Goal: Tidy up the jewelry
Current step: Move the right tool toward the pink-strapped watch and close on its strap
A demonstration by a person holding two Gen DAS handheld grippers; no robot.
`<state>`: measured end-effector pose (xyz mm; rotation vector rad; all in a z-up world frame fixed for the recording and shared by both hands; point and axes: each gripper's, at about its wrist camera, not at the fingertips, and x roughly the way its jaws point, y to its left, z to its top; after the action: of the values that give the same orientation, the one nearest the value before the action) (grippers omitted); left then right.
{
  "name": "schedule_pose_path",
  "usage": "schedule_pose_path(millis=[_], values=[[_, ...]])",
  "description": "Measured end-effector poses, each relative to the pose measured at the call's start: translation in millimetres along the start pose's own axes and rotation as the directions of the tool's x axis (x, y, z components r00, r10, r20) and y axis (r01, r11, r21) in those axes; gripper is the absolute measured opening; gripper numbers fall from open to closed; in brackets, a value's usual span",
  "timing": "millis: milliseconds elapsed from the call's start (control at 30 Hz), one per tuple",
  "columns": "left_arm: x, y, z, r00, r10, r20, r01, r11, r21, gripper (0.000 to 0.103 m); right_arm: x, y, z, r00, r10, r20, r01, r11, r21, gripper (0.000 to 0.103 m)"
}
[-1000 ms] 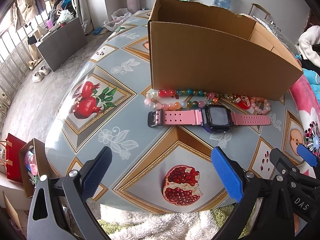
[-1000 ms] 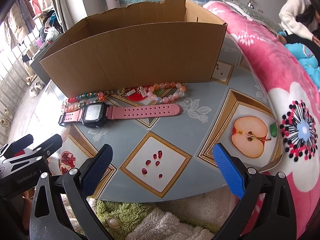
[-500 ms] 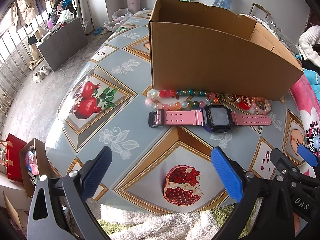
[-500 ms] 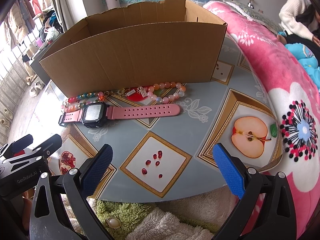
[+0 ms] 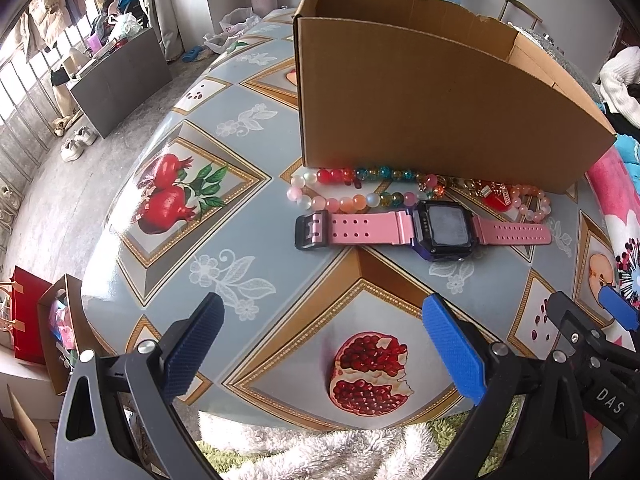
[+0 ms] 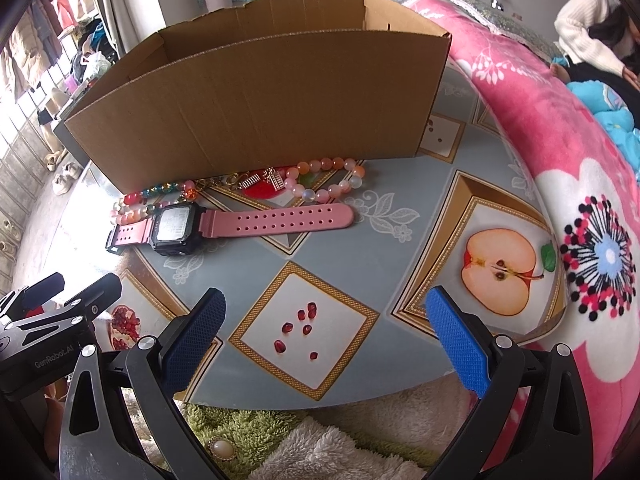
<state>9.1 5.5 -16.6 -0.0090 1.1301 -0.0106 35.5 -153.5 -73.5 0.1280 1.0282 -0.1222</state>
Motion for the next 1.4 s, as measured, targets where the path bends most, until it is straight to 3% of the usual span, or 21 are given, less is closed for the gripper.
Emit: schedule_pose_path(millis=[267,533,867,1033,1133,1233,1400], values=[[30.0,-0.1,3.5,0.997,0.008,-0.076,-0.005,0.999,0.043,0.098,24.1,3.8,-0.4,0.999,-0.005,-0.043,0.003,0.999,-0.038,0.096],[38.5,2.1,9.7,0.998,-0.013,-0.061,0.019,0.995,0.101,0.098,38.9,8.3,-1.8,0.999,-0.01,-0.043,0.006,0.995,-0.102,0.096],[42.0,5.6,5.8,1.0,-0.025,-0.011,0.027,0.991,0.128,0.099,38.5,4.6,-12.4,0.999,0.04,0.012,-0.038,0.987,-0.155,0.096],[38.0,5.2,3.8,0.999,-0.042,-0.008,0.043,0.987,0.154,0.099,34.6,7.7,-1.8,0.997,0.08,0.012,-0.076,0.975,-0.21,0.096],[36.9,8.3,4.4,0.998,-0.06,0.0,0.059,0.984,0.168,0.099,17.8,14.7,5.7,0.981,0.181,0.066,-0.156,0.946,-0.284,0.096],[35.9,12.1,3.8,0.996,-0.084,0.016,0.079,0.979,0.186,0.099,12.8,26.8,9.8,0.949,0.308,0.07,-0.26,0.887,-0.381,0.096],[32.0,22.1,2.0,0.991,-0.122,0.053,0.111,0.977,0.18,0.096,25.4,52.6,14.4,0.916,0.401,-0.013,-0.352,0.787,-0.506,0.077]])
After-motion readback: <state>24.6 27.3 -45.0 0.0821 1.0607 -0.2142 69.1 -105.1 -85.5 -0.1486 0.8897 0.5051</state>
